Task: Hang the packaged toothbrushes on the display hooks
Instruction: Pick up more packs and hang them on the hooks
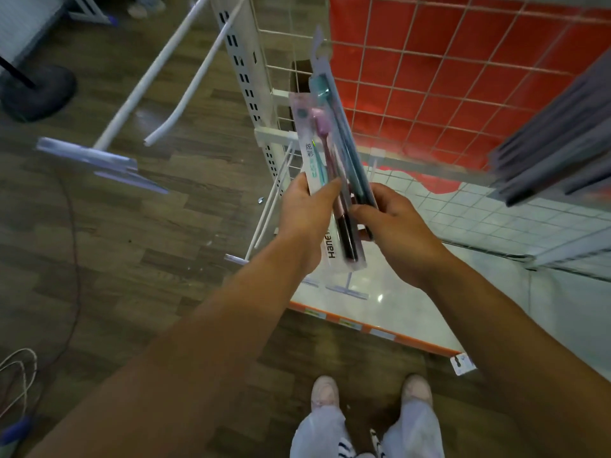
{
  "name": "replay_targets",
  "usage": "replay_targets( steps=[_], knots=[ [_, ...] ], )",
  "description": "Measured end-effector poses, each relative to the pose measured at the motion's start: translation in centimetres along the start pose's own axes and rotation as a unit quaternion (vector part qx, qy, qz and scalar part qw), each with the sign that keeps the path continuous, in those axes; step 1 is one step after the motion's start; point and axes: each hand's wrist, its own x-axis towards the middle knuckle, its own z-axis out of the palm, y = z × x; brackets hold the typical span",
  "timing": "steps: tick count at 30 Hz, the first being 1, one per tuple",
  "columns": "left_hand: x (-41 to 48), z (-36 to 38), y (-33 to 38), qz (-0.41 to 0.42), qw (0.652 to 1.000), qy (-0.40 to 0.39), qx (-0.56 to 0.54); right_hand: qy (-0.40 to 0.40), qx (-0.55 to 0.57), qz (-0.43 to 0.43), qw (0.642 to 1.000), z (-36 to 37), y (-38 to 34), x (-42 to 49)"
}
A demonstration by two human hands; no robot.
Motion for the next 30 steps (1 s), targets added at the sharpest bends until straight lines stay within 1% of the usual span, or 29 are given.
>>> replay_targets(
  steps=[3,6,11,15,21,25,27,30],
  knots=[
    [-1.8,0.0,1.2,0.01,1.0,-0.008,-0.003,0.007,0.018,-0.009,1.0,-0.3,-1.5,-2.0],
    [-3.6,-0.1,2.2,0.026,1.0,-0.017,0.005,0.025,0.0,-0.022,0.999,-0.9,-2.9,-4.1],
    [-6.5,-0.4,3.3,0.04,0.998,-0.037,0.016,0.019,0.006,-0.006,1.0,-2.2,-4.6,-7.4],
    [-8.5,-0.2,4.2,0.032,0.998,-0.06,0.019,0.022,0.014,-0.007,1.0,-3.1,-5.4,-9.7],
    [-11.0,1.0,5.4,0.016,0.995,-0.097,0.01,0.073,0.074,0.006,0.995,-3.3,-6.0,-12.2],
    [-12.3,1.9,5.8,-0.007,0.993,-0.121,-0.013,0.089,0.09,-0.012,0.992,-4.3,-6.2,-13.9],
    [-12.7,2.5,5.8,0.004,0.991,-0.131,-0.001,0.092,0.099,-0.017,0.991,-5.1,-6.5,-14.8],
    [-13.5,3.7,5.6,0.033,0.99,-0.135,0.037,0.114,0.073,-0.019,0.991,-6.1,-6.7,-15.8]
  ],
)
